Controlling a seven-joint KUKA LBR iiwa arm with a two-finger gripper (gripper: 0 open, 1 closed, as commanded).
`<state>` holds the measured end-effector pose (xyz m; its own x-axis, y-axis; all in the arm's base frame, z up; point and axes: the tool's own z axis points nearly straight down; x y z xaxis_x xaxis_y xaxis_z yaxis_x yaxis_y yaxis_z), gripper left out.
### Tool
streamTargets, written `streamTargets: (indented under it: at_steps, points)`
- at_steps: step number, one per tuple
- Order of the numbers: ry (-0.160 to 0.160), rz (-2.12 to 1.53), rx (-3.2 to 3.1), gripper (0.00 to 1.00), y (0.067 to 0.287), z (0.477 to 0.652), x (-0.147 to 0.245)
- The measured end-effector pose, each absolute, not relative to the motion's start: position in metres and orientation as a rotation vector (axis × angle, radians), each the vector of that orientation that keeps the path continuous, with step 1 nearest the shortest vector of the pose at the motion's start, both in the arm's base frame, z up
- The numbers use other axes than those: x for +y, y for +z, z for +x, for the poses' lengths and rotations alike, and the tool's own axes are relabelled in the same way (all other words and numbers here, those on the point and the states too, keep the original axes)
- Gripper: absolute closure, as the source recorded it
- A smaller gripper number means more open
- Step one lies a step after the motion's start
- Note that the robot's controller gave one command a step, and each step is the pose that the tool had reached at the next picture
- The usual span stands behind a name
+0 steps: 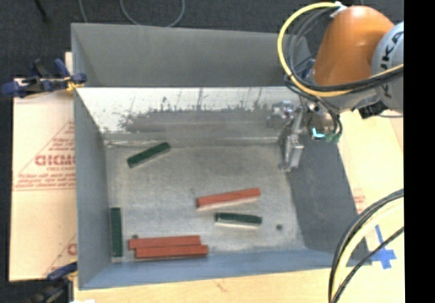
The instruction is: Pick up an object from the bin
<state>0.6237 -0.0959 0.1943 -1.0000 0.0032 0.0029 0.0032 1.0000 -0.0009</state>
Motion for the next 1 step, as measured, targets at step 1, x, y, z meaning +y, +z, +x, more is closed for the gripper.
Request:
streamTargets:
  at_steps: [1]
  points:
    - [0.003, 0.292, -3.129, 0.0, 0.0686, 0.6171, -0.0793]
